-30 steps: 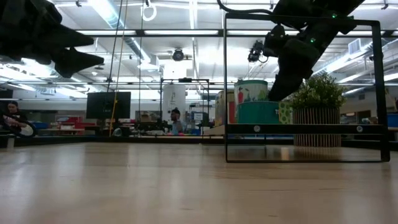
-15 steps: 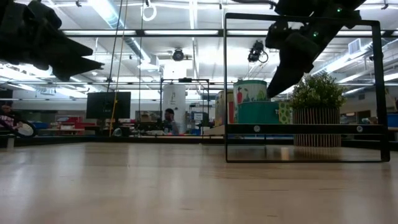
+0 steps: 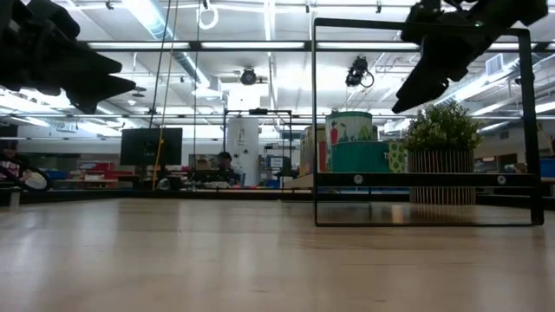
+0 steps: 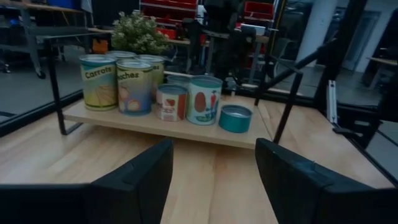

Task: Pick and place cans onto a shelf
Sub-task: Return to Home Position

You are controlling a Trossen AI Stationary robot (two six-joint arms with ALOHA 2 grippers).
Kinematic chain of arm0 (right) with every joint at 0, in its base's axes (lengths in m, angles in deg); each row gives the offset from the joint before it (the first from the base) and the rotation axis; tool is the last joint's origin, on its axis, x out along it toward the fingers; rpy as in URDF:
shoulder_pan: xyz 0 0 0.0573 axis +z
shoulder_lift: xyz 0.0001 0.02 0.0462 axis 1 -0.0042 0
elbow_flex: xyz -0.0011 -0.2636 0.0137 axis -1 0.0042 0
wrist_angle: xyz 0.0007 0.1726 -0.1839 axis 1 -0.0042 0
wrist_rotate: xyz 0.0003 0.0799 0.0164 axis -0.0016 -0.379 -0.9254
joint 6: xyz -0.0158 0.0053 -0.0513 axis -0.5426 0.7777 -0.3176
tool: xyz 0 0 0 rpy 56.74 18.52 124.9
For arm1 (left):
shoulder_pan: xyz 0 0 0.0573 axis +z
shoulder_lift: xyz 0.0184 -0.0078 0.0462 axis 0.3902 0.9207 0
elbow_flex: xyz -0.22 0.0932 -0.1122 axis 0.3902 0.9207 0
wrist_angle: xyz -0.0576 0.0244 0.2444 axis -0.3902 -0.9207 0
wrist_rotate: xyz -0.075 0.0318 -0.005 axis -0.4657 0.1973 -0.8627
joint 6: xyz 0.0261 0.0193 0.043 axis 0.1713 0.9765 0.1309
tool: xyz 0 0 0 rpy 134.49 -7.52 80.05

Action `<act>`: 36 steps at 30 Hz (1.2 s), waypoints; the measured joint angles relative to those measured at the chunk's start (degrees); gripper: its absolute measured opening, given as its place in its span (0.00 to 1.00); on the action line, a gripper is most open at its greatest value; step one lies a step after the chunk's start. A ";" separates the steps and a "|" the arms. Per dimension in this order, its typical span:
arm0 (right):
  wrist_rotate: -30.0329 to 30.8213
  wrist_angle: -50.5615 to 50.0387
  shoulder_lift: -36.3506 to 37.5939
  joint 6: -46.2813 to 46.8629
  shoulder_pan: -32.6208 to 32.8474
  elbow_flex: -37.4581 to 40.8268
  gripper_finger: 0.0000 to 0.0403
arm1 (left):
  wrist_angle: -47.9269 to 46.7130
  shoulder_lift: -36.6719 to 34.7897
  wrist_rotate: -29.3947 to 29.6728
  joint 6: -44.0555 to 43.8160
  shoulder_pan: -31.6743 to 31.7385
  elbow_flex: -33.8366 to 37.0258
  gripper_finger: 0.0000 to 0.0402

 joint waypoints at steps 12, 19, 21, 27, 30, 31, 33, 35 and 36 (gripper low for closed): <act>1.56 17.81 12.32 -0.71 3.39 15.05 0.87 | -0.26 0.01 1.50 -3.82 -1.35 0.07 0.57; 1.38 32.40 19.68 -5.02 3.39 22.25 0.87 | 0.54 0.02 2.00 -0.85 -1.17 0.11 0.57; 0.61 37.23 20.99 -6.47 3.39 24.81 0.87 | 1.54 0.04 2.09 1.10 -1.17 0.11 0.57; -0.65 54.95 23.09 -11.38 3.24 33.49 0.87 | 2.60 0.02 2.10 5.65 -1.19 0.11 0.58; -0.63 60.69 23.58 -11.90 2.78 36.85 0.87 | 2.68 0.02 2.06 6.71 -1.18 0.11 0.58; -0.63 61.54 23.83 -11.92 2.60 37.72 0.87 | 2.71 0.02 2.07 6.69 -1.19 0.11 0.58; -0.21 59.47 24.31 -11.87 2.32 37.74 0.87 | 2.81 0.02 2.05 6.71 -1.17 0.11 0.58; 0.24 57.03 25.13 -12.40 2.28 37.64 0.87 | 2.88 0.02 2.05 6.70 -1.17 0.11 0.58; 0.44 56.33 25.65 -13.02 2.26 37.64 0.87 | 2.86 0.03 2.04 6.71 -1.17 0.11 0.58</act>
